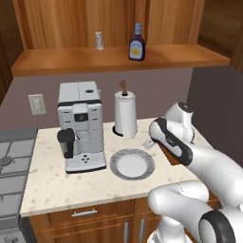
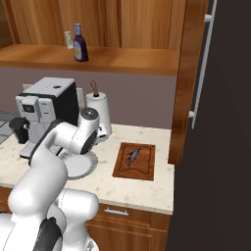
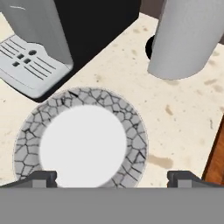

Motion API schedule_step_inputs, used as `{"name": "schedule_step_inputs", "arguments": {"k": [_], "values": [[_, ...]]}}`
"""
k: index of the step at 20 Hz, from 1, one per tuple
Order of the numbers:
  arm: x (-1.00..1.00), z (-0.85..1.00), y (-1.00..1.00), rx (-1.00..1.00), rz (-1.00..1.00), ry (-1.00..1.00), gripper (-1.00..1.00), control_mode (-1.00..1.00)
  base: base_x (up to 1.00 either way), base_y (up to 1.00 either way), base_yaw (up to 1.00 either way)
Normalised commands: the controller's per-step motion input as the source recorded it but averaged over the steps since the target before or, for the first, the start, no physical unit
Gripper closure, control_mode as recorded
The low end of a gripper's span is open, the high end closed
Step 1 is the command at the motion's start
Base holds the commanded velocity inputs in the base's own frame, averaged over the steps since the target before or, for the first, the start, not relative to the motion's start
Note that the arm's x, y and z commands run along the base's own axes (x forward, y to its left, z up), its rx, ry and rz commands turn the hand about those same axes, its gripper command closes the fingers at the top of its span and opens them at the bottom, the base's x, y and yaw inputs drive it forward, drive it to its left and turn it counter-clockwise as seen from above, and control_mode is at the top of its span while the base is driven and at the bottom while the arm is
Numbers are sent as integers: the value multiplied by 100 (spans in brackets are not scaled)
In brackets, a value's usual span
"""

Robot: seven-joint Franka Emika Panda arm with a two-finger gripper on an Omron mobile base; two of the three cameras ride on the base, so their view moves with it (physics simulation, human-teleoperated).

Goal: Pick the fish from the plate and place it on the cutting board. Then pick the condiment bottle from the cabinet and place it next to the cutting board.

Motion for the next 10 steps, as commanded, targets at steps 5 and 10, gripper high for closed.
{"name": "schedule_step_inputs", "arguments": {"k": [5,10], "values": [[-9,16,36,0,20,-2,-100,-100,0,0,0],[-9,22,34,0,18,-1,-100,-100,0,0,0]]}}
